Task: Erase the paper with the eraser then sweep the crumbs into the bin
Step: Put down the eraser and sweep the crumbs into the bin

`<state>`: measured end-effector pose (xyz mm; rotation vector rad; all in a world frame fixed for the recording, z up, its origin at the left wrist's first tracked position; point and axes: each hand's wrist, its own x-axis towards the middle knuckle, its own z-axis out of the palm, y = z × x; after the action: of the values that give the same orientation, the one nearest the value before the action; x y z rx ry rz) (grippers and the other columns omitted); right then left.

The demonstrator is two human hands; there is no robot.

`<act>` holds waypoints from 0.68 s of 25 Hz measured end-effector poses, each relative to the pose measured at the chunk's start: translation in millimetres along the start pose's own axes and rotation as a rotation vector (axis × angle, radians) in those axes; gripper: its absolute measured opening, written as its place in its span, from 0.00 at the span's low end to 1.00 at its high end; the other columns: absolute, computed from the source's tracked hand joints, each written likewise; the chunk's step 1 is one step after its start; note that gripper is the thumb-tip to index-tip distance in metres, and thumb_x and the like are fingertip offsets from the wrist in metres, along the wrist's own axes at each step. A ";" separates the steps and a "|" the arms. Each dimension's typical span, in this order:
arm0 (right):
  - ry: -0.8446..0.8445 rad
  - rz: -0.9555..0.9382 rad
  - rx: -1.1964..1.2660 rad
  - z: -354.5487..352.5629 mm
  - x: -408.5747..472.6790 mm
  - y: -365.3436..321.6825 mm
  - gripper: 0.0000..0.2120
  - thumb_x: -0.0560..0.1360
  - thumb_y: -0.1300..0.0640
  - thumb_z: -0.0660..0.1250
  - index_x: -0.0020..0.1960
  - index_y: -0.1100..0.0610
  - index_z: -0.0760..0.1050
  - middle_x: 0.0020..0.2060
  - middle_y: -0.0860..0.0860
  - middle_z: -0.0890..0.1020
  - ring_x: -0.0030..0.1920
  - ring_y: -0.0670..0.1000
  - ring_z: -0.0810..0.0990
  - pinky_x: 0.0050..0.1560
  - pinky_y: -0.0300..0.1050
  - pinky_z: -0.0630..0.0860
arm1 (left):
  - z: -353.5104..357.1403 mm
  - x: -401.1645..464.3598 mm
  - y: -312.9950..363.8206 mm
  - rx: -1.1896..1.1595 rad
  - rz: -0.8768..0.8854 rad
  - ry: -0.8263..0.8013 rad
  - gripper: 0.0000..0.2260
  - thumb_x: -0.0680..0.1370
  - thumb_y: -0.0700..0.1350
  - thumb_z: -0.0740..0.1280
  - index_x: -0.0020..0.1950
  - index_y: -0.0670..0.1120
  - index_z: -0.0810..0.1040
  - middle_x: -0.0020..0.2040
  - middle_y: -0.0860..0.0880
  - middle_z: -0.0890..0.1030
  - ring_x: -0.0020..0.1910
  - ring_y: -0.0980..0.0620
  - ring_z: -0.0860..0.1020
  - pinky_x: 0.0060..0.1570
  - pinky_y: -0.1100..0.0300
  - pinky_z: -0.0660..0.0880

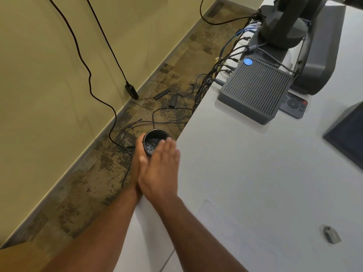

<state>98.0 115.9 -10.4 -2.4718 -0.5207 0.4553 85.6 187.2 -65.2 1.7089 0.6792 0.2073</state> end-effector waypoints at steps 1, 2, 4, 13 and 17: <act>-0.032 -0.067 0.106 -6.5 5.4 -4.0 0.30 0.83 0.46 0.45 0.79 0.60 0.41 0.78 0.56 0.42 0.76 0.51 0.35 0.76 0.52 0.38 | 0.6 -2.6 2.8 -0.052 -0.029 -0.019 0.26 0.80 0.52 0.62 0.76 0.48 0.59 0.70 0.48 0.71 0.63 0.61 0.73 0.54 0.73 0.71; -0.045 -0.111 0.214 -14.3 8.2 -2.3 0.30 0.83 0.47 0.47 0.79 0.59 0.43 0.78 0.54 0.44 0.77 0.49 0.37 0.76 0.50 0.40 | 0.3 -1.3 4.8 -0.050 -0.028 -0.016 0.31 0.77 0.57 0.63 0.76 0.47 0.59 0.68 0.49 0.72 0.63 0.58 0.74 0.52 0.72 0.72; 0.062 -0.067 0.286 -30.8 5.7 19.1 0.31 0.82 0.46 0.49 0.79 0.58 0.44 0.78 0.53 0.47 0.77 0.48 0.40 0.76 0.48 0.40 | -0.8 5.3 6.4 0.015 -0.010 0.026 0.39 0.68 0.62 0.71 0.75 0.51 0.61 0.64 0.53 0.75 0.63 0.55 0.76 0.55 0.66 0.74; 0.161 0.356 -0.214 -19.1 -25.8 62.8 0.42 0.78 0.36 0.46 0.76 0.70 0.49 0.75 0.68 0.46 0.76 0.65 0.41 0.74 0.61 0.41 | 2.1 11.4 -0.3 0.090 0.037 0.076 0.43 0.65 0.43 0.82 0.74 0.54 0.63 0.67 0.52 0.75 0.67 0.52 0.74 0.61 0.58 0.75; -0.055 -0.044 -0.045 -1.5 -6.4 3.4 0.35 0.81 0.39 0.41 0.78 0.62 0.42 0.77 0.58 0.41 0.76 0.54 0.33 0.75 0.56 0.37 | 0.3 0.6 3.5 -0.078 -0.020 0.012 0.45 0.67 0.70 0.73 0.75 0.51 0.60 0.67 0.53 0.72 0.68 0.55 0.72 0.67 0.60 0.69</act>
<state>94.0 109.7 -9.9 -2.4916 -0.6130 0.5005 87.3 186.9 -62.1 1.6267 0.6882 0.2274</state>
